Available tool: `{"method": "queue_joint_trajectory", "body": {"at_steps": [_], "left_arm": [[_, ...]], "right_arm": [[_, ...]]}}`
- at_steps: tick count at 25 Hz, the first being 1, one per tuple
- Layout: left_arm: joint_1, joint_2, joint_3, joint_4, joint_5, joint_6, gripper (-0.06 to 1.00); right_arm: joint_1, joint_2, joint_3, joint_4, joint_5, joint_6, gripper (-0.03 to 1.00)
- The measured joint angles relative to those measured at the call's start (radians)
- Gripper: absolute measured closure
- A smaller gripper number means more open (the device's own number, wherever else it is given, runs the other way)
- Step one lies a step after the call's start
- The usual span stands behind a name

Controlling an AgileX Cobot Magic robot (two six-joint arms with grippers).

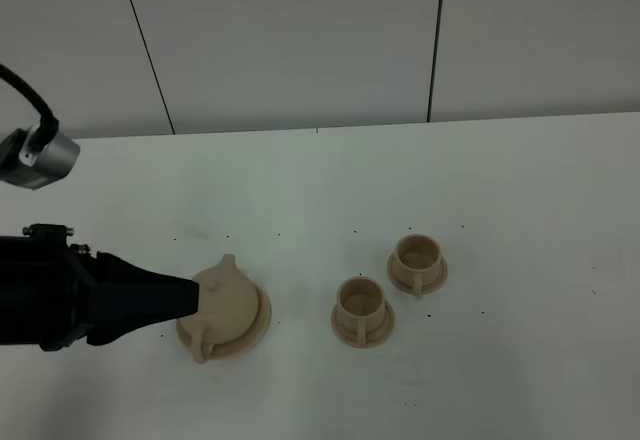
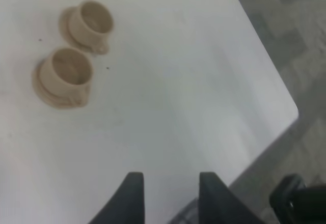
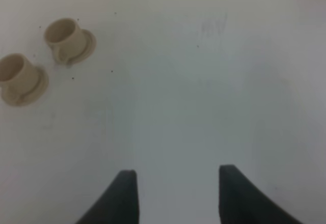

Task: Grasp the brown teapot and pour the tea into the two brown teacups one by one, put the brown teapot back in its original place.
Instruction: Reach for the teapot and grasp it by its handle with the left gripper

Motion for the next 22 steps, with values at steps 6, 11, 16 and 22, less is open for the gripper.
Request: {"method": "queue_joint_trajectory", "body": {"at_steps": [6, 11, 16, 22], "left_arm": [[0.0, 0.096, -0.097, 0.097, 0.12, -0.003, 0.62], [-0.011, 0.147, -0.174, 0.189, 0.14, -0.026, 0.62], [-0.087, 0.192, -0.236, 0.311, 0.142, -0.099, 0.62], [-0.199, 0.26, -0.301, 0.524, 0.141, -0.306, 0.62]], "right_arm": [[0.0, 0.0, 0.0, 0.001, 0.0, 0.0, 0.61], [0.0, 0.0, 0.0, 0.003, 0.0, 0.0, 0.61], [0.0, 0.0, 0.0, 0.004, 0.0, 0.0, 0.61], [0.0, 0.0, 0.0, 0.004, 0.0, 0.0, 0.61]]}}
